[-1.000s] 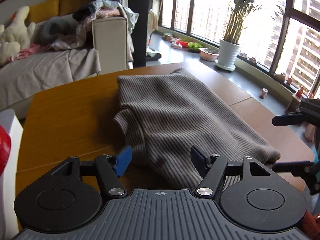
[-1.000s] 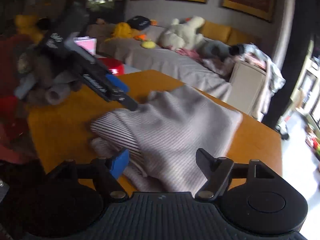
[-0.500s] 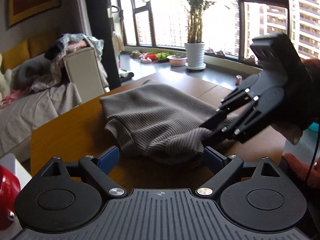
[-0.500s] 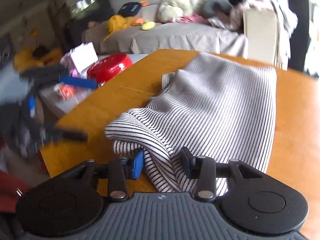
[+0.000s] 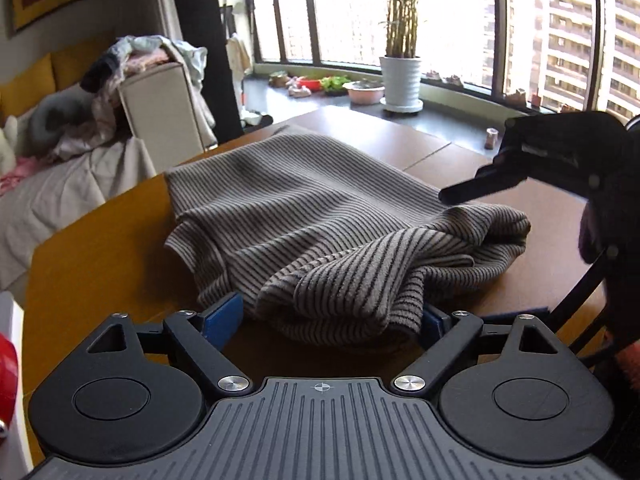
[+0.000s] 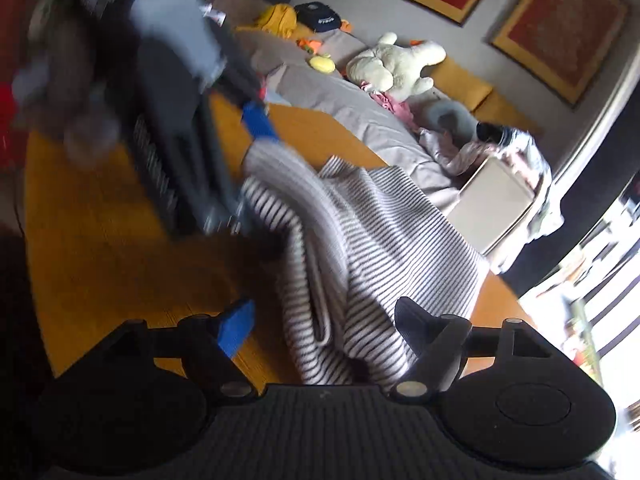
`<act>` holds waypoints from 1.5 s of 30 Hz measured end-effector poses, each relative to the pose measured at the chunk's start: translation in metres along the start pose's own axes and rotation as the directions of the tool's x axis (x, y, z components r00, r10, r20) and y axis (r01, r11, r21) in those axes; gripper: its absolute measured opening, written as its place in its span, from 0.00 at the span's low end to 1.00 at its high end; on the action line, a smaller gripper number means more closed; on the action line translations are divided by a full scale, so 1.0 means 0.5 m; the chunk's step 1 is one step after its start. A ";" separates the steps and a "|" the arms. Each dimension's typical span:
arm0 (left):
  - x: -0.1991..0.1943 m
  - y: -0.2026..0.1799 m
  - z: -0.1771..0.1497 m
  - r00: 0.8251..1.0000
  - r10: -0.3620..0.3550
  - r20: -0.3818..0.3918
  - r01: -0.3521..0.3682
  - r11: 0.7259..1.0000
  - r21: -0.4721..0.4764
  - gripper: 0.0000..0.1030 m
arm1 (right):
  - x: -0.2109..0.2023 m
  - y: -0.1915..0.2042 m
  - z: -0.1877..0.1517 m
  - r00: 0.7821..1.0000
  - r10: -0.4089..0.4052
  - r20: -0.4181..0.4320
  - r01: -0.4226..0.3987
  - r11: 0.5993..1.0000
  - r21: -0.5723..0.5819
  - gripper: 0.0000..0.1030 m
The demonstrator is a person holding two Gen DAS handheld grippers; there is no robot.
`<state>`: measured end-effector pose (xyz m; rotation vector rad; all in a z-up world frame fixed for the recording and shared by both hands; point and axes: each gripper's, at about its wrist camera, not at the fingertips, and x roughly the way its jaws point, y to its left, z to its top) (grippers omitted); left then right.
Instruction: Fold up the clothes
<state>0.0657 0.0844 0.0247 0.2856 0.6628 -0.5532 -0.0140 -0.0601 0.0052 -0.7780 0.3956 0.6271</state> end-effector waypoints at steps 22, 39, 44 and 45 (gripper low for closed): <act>-0.012 0.111 0.059 0.975 -0.142 0.173 0.159 0.984 -0.086 0.77 | -0.098 -0.066 0.044 0.994 0.059 -0.087 -0.069 0.991 -0.116 0.29; 0.108 0.199 0.039 0.918 -0.380 0.113 0.395 0.898 -0.195 0.70 | 0.189 -0.289 0.106 0.960 0.262 -0.102 -0.267 0.962 -0.048 0.35; 0.051 0.232 0.061 0.946 -0.288 0.147 0.312 0.932 -0.183 0.75 | 0.228 -0.337 0.050 0.969 0.246 -0.030 -0.235 0.949 0.208 0.48; 0.039 0.239 0.066 0.951 -0.269 0.154 0.295 0.938 -0.181 0.77 | 0.223 -0.339 0.039 0.972 0.236 -0.017 -0.225 0.945 0.238 0.50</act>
